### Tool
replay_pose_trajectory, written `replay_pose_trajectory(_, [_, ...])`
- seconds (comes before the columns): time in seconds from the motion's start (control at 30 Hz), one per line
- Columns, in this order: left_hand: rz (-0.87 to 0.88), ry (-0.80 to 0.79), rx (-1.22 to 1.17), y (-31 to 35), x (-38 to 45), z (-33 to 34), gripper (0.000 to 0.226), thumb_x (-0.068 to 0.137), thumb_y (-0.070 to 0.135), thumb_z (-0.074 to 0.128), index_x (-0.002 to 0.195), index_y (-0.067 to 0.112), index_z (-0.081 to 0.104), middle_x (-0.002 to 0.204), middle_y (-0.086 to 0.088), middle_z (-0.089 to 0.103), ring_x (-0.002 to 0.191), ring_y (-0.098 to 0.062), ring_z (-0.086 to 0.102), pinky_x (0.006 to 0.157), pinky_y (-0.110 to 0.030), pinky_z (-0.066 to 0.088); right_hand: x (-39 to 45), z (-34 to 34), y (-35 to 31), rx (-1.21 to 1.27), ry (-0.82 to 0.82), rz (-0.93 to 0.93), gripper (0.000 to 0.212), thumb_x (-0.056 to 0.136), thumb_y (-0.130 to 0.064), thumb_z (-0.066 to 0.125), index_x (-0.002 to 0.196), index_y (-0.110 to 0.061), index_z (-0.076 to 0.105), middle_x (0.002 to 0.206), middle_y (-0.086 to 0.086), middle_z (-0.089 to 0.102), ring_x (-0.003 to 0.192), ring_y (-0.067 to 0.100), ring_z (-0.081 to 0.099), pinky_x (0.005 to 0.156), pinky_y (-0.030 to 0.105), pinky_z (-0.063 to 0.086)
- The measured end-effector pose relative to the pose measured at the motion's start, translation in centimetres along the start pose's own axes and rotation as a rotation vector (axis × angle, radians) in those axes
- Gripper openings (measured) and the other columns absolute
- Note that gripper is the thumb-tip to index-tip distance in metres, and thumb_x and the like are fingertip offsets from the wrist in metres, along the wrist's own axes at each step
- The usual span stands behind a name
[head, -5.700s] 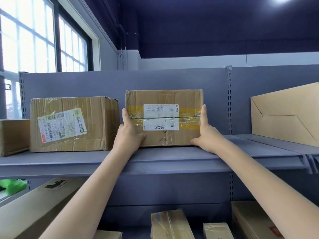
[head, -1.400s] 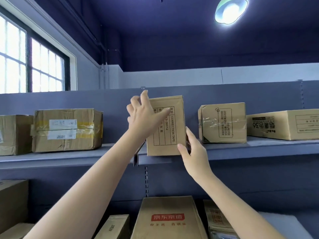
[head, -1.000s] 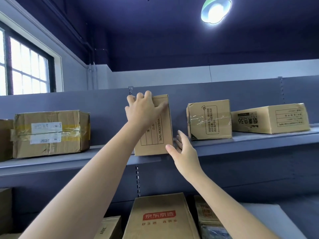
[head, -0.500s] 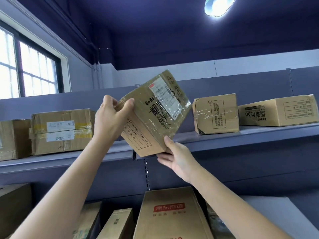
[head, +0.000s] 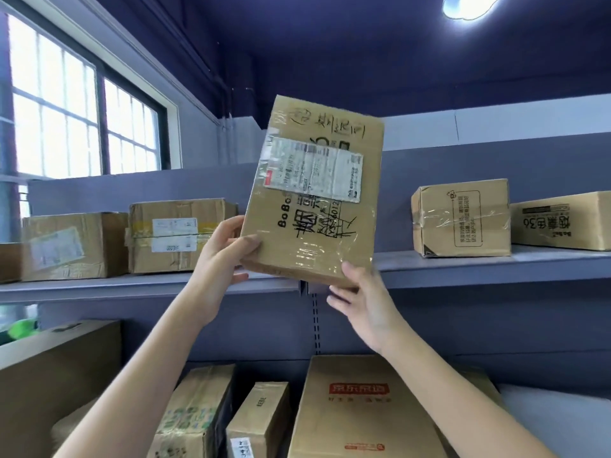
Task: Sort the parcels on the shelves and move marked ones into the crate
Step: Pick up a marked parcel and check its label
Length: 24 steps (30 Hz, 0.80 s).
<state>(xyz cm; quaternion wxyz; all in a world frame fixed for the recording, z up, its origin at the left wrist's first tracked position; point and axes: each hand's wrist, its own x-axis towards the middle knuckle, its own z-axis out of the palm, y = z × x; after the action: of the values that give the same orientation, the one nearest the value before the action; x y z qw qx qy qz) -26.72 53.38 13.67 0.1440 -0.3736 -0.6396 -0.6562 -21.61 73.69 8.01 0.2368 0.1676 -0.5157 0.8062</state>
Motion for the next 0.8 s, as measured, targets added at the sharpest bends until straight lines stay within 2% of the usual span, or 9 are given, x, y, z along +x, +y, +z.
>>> replay_pose_trajectory(0.07, [-0.011, -0.020, -0.055, -0.1, -0.3, -0.2, 0.035, 0.070, 0.040, 0.059, 0.105, 0.041, 0.057, 0.093, 0.013, 0.071, 0.088, -0.010, 0.067, 0.072, -0.030, 0.051, -0.1, -0.4, -1.3, -0.026, 0.033, -0.127, 0.070, 0.062, -0.018, 0.069, 0.126, -0.027, 0.042, 0.093, -0.011, 0.064, 0.096, 0.017, 0.056, 0.094, 0.037, 0.040])
replay_pose_trajectory(0.17, [-0.006, 0.007, -0.102, 0.4, -0.1, -0.4, 0.049, 0.067, 0.043, 0.065, 0.113, 0.030, 0.053, 0.092, 0.010, 0.072, 0.085, -0.009, 0.069, 0.065, -0.027, 0.053, -0.5, -1.4, -3.8, -0.082, 0.023, -0.218, 0.073, 0.063, -0.017, 0.061, 0.133, -0.022, 0.040, 0.098, -0.004, 0.066, 0.087, 0.014, 0.060, 0.083, 0.033, 0.042])
replay_pose_trajectory(0.27, [-0.009, 0.087, -0.154, 0.5, 0.1, -1.0, 0.058, 0.068, 0.041, 0.066, 0.117, 0.017, 0.049, 0.094, 0.006, 0.072, 0.085, -0.013, 0.069, 0.066, -0.031, 0.054, -1.1, -2.9, -6.1, -0.133, -0.008, -0.237, 0.056, 0.061, -0.014, 0.062, 0.114, -0.029, 0.053, 0.084, -0.009, 0.071, 0.075, 0.010, 0.064, 0.072, 0.029, 0.045])
replay_pose_trajectory(0.33, [-0.001, 0.145, -0.179, 0.3, 0.1, -1.4, 0.056, 0.068, 0.039, 0.067, 0.115, 0.015, 0.049, 0.096, 0.003, 0.071, 0.089, -0.016, 0.069, 0.070, -0.033, 0.056, -1.7, -4.0, -7.2, -0.180, -0.026, -0.235, 0.052, 0.061, -0.012, 0.061, 0.109, -0.029, 0.055, 0.083, -0.009, 0.071, 0.074, 0.010, 0.064, 0.070, 0.028, 0.047])
replay_pose_trajectory(0.43, [-0.042, 0.194, -0.202, -0.4, 0.2, -1.7, 0.058, 0.072, 0.035, 0.072, 0.120, 0.015, 0.044, 0.108, -0.002, 0.066, 0.101, -0.021, 0.064, 0.085, -0.044, 0.052, -2.5, -5.3, -8.1, -0.219, -0.027, -0.193, 0.059, 0.064, -0.007, 0.064, 0.121, -0.015, 0.052, 0.092, 0.001, 0.066, 0.082, 0.017, 0.060, 0.077, 0.032, 0.046])
replay_pose_trajectory(0.5, [-0.072, 0.194, -0.205, -0.6, 0.3, -1.9, 0.062, 0.077, 0.031, 0.071, 0.127, 0.020, 0.036, 0.116, -0.003, 0.063, 0.103, -0.020, 0.063, 0.083, -0.042, 0.052, -3.0, -5.9, -8.7, -0.257, -0.032, -0.168, 0.044, 0.067, -0.010, 0.058, 0.111, -0.010, 0.058, 0.086, 0.003, 0.066, 0.080, 0.020, 0.057, 0.077, 0.033, 0.044])
replay_pose_trajectory(0.63, [-0.116, -0.084, -0.114, -0.4, 0.0, -2.5, 0.063, 0.069, 0.032, 0.070, 0.125, 0.017, 0.047, 0.111, -0.005, 0.068, 0.091, -0.017, 0.067, 0.069, -0.030, 0.053, -3.7, -6.7, -9.5, -0.355, -0.101, -0.127, 0.016, 0.055, -0.022, 0.064, 0.069, -0.020, 0.073, 0.067, -0.003, 0.070, 0.063, 0.013, 0.065, 0.064, 0.023, 0.053])
replay_pose_trajectory(0.7, [-0.169, -0.286, -0.075, -0.4, -0.5, -2.8, 0.053, 0.068, 0.030, 0.068, 0.117, 0.025, 0.051, 0.103, -0.001, 0.071, 0.088, -0.017, 0.069, 0.066, -0.028, 0.055, -3.9, -7.0, -9.6, -0.381, -0.175, -0.098, 0.022, 0.055, -0.022, 0.062, 0.073, -0.023, 0.075, 0.069, -0.003, 0.071, 0.063, 0.011, 0.067, 0.060, 0.020, 0.055])
replay_pose_trajectory(0.8, [-0.259, -0.412, -0.091, -1.1, -1.3, -2.9, 0.060, 0.057, 0.036, 0.073, 0.113, 0.034, 0.049, 0.104, -0.001, 0.071, 0.091, -0.021, 0.069, 0.067, -0.032, 0.055, -4.1, -7.5, -9.3, -0.388, -0.237, -0.062, 0.032, 0.053, -0.019, 0.062, 0.082, -0.022, 0.075, 0.074, -0.001, 0.073, 0.065, 0.011, 0.068, 0.058, 0.020, 0.055])
